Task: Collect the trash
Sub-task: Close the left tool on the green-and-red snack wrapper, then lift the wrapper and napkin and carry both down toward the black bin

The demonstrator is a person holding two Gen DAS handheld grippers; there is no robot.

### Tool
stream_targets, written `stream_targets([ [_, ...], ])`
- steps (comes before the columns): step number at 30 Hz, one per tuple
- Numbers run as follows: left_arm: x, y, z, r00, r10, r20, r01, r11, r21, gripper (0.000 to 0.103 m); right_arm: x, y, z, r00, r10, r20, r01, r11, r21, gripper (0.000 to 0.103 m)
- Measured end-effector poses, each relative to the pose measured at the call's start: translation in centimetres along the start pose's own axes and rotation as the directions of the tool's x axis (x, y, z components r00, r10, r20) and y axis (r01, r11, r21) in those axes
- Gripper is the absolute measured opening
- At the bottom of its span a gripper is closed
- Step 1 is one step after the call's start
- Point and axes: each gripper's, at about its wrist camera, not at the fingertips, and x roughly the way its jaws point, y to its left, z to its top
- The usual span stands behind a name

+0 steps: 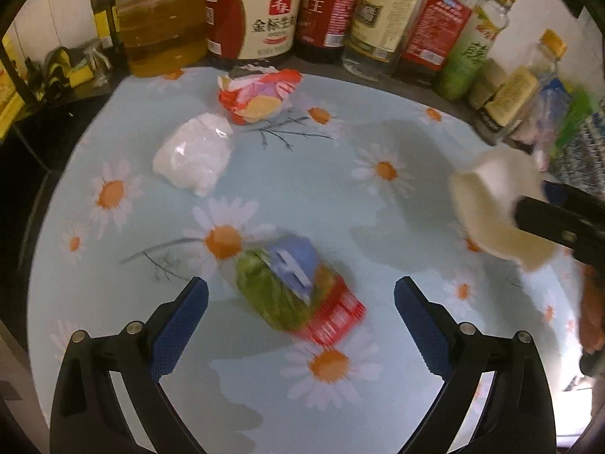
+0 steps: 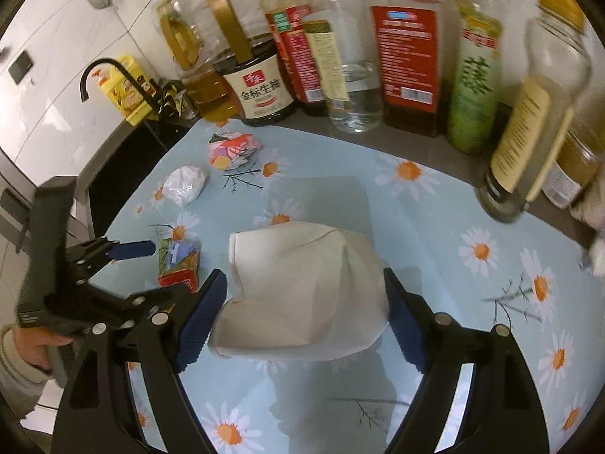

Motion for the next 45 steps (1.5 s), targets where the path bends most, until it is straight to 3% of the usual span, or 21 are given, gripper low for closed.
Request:
stream_targets([
  [6, 0.7, -0.3, 0.1, 1.000, 0.023, -0.016, -0.023, 0.999, 0.023, 0.071, -0.7, -0.4, -0.6, 1.000, -0.001, 0.007, 0.001, 1.000, 0.012, 0.081],
  [10, 0.8, 0.0, 0.2, 1.000, 0.028, -0.008, -0.028, 1.000, 0.010, 0.060, -0.5, -0.3, -0.7, 1.000, 0.002, 0.003, -0.003, 1.000, 0.013, 0.081],
  [23, 0.2, 0.5, 0.4, 1.000, 0.005, 0.018, -0.005, 1.000, 0.003, 0.050, 0.2, 0.9, -0.5, 1.000, 0.015, -0.009, -0.016, 1.000, -0.007, 0.081],
  [27, -0.2, 1.0, 0.3, 0.999, -0.025, 0.020, 0.025, 1.000, 0.006, 0.040, 0.1, 1.3, -0.7, 1.000, 0.007, -0.011, -0.007, 1.000, 0.002, 0.081],
  [45, -2.1, 2.4, -1.6, 0.983, -0.178, 0.041, 0.175, 0.982, 0.070, 0.022, -0.3, 5.1, -1.8, 0.998, -0.057, -0.006, 0.058, 0.998, 0.038, 0.081],
])
